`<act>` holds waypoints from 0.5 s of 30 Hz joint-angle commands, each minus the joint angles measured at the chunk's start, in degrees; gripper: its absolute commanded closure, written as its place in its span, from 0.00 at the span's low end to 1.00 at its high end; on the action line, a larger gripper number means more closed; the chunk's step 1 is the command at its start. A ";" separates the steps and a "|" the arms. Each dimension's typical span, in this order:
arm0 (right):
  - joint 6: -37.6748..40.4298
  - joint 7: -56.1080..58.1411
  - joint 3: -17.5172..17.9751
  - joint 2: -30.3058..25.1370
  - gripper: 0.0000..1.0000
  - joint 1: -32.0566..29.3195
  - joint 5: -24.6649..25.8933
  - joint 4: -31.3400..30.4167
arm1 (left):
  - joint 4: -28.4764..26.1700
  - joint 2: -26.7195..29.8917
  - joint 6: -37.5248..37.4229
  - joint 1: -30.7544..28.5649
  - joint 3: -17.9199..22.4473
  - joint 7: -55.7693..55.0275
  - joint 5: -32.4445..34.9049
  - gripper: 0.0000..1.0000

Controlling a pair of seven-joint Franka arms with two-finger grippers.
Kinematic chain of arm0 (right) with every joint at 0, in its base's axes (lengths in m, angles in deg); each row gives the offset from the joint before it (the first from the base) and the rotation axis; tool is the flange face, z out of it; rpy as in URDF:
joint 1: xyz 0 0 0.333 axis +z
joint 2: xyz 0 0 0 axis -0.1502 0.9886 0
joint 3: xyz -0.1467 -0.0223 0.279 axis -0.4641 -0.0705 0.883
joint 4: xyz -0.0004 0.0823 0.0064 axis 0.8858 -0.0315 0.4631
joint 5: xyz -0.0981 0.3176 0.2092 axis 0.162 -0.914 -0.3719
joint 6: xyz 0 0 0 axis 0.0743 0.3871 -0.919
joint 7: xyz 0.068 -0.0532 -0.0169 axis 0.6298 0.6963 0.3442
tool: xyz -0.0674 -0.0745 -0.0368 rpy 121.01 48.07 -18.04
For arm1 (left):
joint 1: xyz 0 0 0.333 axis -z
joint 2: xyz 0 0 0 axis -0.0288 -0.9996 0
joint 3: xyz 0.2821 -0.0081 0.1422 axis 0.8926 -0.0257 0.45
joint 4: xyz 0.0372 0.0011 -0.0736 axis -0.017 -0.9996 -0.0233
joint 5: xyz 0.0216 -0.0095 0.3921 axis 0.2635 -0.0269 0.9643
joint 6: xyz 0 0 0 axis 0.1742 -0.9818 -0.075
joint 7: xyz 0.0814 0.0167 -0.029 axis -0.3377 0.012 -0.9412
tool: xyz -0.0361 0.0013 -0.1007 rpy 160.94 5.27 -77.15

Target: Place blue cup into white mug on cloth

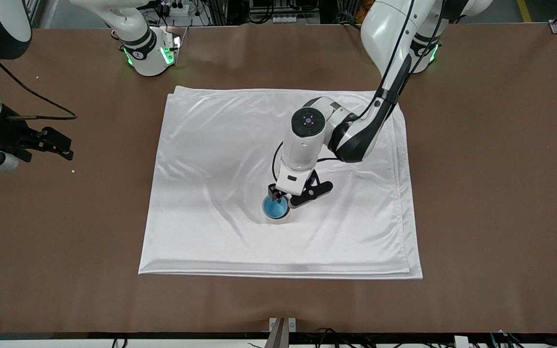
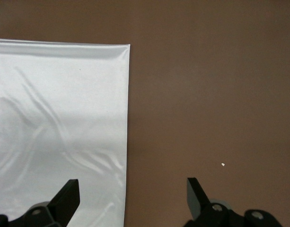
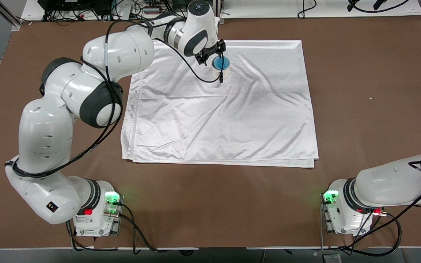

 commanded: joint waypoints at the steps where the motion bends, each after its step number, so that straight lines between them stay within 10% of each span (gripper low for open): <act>1: -0.25 0.69 -0.54 -1.33 0.00 0.35 0.29 -0.88 | 0.37 0.35 -0.06 0.87 3.03 -0.70 3.43 0.00; 15: -0.16 -0.10 -0.63 -1.33 0.00 -0.26 0.29 -0.79 | -0.42 0.97 -3.76 -9.14 4.88 10.45 8.72 0.00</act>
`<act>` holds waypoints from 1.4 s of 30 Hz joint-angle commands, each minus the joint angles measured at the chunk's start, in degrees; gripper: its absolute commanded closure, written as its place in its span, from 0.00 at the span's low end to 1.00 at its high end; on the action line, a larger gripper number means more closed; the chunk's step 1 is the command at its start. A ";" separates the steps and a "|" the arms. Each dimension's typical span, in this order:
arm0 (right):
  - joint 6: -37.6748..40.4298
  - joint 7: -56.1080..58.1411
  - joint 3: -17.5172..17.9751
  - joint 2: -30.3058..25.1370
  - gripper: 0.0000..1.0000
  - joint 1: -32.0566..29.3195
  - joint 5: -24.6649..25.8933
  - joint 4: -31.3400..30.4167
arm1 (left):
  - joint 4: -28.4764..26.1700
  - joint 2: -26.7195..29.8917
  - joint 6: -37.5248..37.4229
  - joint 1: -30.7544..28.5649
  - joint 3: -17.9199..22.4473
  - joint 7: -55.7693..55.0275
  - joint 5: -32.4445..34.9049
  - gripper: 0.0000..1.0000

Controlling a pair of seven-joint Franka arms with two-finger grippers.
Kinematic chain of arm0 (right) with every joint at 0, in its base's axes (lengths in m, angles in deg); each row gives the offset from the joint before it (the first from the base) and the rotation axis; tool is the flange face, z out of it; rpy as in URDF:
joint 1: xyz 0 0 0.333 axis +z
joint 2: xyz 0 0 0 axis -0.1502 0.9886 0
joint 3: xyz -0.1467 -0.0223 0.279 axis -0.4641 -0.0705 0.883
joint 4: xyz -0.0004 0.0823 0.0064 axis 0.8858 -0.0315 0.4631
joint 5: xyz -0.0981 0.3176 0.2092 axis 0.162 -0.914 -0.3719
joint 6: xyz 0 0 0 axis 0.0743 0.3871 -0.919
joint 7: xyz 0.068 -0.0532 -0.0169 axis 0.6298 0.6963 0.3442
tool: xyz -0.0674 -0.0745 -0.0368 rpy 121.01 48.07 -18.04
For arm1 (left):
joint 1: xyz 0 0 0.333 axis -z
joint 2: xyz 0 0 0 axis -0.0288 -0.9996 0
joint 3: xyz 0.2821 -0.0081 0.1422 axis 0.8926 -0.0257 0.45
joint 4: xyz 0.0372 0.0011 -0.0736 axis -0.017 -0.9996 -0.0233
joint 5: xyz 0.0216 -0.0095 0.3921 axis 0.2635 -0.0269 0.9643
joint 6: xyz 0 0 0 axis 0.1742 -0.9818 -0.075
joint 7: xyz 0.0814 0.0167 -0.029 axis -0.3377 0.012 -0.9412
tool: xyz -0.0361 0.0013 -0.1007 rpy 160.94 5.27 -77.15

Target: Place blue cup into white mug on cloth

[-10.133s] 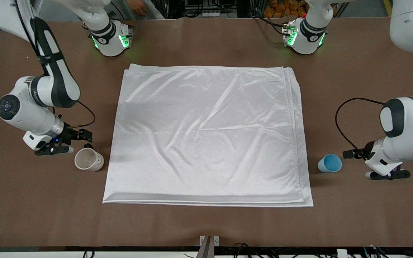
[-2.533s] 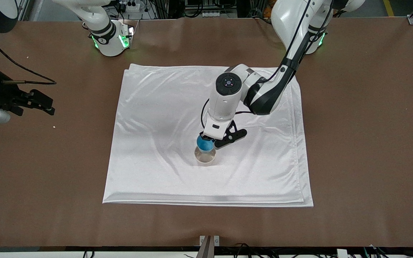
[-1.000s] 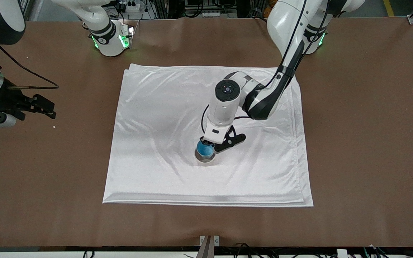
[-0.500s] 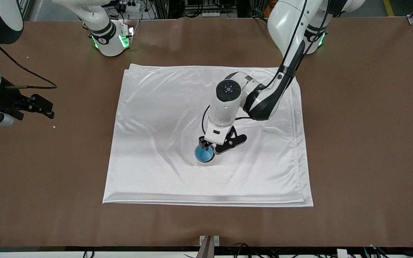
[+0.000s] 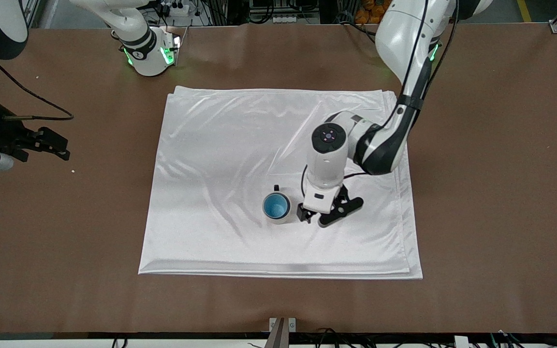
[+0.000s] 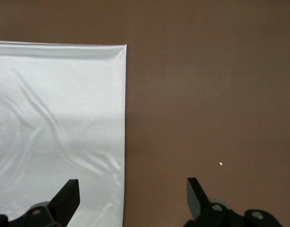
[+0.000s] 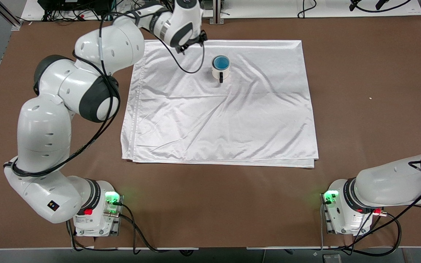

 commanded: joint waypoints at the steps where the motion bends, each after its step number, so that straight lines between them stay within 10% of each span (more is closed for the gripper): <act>1: -0.07 0.07 -0.11 -1.28 0.00 -0.23 0.24 -0.70 | -0.49 0.94 -1.13 -5.81 -0.38 7.60 1.44 0.00; 23: 5.47 -0.81 -0.11 -3.30 0.00 -0.67 0.50 3.26 | -0.67 4.89 -11.06 -23.31 -1.53 40.73 -1.19 0.00; 42: 0.10 -0.01 0.16 -5.50 0.00 -0.14 0.68 0.35 | -19.73 27.12 -17.83 -35.53 -7.15 58.07 -6.64 0.00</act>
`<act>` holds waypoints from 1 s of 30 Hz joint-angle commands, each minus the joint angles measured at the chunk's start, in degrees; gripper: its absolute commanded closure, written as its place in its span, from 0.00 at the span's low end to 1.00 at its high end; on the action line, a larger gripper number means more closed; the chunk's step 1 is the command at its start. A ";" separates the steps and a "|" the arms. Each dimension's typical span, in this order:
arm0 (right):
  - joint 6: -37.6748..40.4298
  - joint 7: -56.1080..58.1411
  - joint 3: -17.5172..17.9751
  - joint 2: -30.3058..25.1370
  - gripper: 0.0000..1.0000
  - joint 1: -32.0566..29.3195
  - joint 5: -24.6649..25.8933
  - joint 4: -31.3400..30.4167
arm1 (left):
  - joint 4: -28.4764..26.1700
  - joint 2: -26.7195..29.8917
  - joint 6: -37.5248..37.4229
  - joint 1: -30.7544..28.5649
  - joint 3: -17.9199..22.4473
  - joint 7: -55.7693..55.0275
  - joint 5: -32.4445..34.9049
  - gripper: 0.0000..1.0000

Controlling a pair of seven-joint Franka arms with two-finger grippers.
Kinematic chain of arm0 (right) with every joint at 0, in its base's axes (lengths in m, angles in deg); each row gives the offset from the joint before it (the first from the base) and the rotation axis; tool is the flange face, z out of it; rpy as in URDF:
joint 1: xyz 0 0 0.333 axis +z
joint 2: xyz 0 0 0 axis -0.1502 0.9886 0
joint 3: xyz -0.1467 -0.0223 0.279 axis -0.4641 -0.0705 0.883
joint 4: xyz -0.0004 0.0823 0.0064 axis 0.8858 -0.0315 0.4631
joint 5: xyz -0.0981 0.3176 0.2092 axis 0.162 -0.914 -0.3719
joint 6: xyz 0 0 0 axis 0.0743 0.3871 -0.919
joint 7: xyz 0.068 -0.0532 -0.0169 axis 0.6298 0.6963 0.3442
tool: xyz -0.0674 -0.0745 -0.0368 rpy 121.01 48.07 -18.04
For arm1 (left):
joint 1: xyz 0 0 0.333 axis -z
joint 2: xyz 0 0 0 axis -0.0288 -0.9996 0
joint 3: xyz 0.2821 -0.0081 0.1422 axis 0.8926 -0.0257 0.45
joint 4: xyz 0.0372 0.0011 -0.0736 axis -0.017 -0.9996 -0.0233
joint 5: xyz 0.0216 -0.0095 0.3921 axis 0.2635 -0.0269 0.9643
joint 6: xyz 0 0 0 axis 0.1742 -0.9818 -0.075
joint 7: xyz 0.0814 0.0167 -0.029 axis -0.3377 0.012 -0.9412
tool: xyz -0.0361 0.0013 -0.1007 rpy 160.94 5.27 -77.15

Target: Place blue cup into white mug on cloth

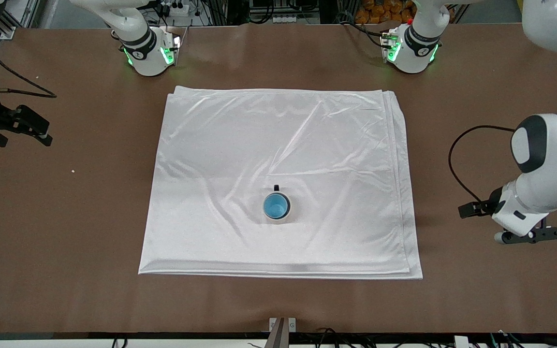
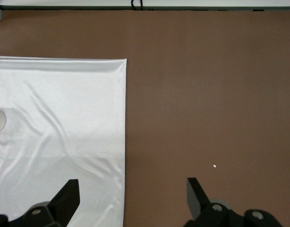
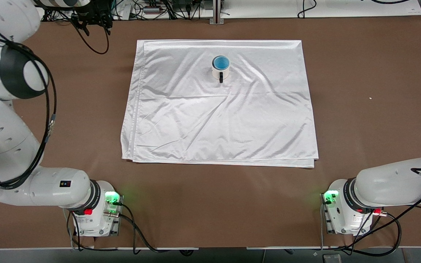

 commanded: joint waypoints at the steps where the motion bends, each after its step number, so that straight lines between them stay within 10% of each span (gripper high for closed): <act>1: -0.80 0.01 0.26 -0.92 0.00 0.18 0.69 -0.08 | -10.58 10.16 0.34 0.23 -0.72 1.16 -1.09 0.00; 30: -0.80 -0.69 0.17 -0.74 0.00 -0.26 -0.02 0.37 | -14.98 28.63 -8.71 -1.00 -0.72 6.44 -1.01 0.00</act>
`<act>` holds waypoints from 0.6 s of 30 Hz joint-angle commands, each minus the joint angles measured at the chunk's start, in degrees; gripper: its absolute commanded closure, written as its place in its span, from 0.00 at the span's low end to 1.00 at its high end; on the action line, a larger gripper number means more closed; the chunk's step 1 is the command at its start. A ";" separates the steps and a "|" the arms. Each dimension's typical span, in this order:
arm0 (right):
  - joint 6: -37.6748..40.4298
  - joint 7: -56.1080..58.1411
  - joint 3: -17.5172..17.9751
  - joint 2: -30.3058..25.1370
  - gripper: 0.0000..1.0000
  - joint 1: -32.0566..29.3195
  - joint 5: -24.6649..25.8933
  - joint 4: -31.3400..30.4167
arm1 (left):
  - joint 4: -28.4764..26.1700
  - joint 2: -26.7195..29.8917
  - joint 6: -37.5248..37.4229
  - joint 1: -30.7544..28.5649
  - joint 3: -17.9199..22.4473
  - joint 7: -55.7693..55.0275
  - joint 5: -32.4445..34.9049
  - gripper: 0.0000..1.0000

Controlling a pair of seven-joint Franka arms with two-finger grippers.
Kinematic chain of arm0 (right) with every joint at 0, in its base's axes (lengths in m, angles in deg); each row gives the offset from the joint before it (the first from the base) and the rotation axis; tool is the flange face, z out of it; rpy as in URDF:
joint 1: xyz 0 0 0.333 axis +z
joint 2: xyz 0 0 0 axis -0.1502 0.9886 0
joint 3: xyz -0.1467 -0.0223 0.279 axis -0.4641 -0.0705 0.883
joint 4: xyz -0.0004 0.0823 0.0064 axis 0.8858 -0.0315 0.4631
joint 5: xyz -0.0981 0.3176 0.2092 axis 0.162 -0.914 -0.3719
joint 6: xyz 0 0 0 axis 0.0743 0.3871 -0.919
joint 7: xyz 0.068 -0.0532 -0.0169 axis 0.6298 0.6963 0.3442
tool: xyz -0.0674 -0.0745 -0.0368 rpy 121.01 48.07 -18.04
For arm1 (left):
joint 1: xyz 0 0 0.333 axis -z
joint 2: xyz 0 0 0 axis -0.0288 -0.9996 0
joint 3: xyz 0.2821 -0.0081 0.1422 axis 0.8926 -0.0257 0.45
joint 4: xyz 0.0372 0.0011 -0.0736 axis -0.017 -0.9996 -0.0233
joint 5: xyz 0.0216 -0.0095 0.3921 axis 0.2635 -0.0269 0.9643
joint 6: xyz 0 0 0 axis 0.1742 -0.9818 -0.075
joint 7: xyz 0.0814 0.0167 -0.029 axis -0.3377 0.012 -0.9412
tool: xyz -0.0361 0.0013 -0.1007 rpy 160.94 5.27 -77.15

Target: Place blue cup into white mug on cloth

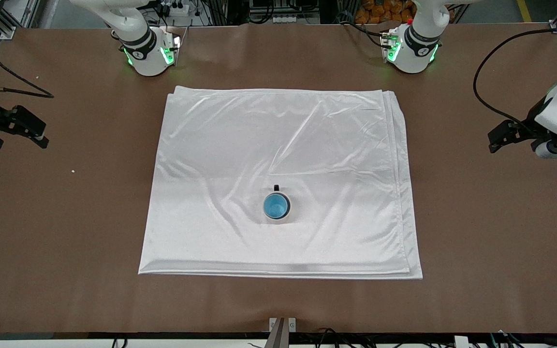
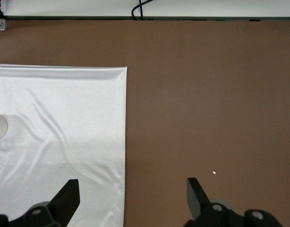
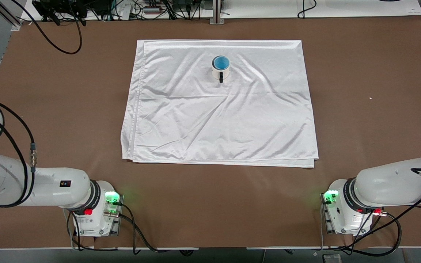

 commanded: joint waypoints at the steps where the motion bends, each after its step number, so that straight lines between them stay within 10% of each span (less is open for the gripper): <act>1: 0.69 -0.67 0.27 -0.72 0.00 -0.30 -0.10 -0.07 | -1.18 2.62 -2.50 -0.42 -0.17 1.74 -1.00 0.00; 18: 7.54 -0.32 0.19 -0.99 0.00 -0.30 -0.54 -0.07 | 2.78 0.95 -9.98 -0.07 -0.25 5.79 -4.60 0.00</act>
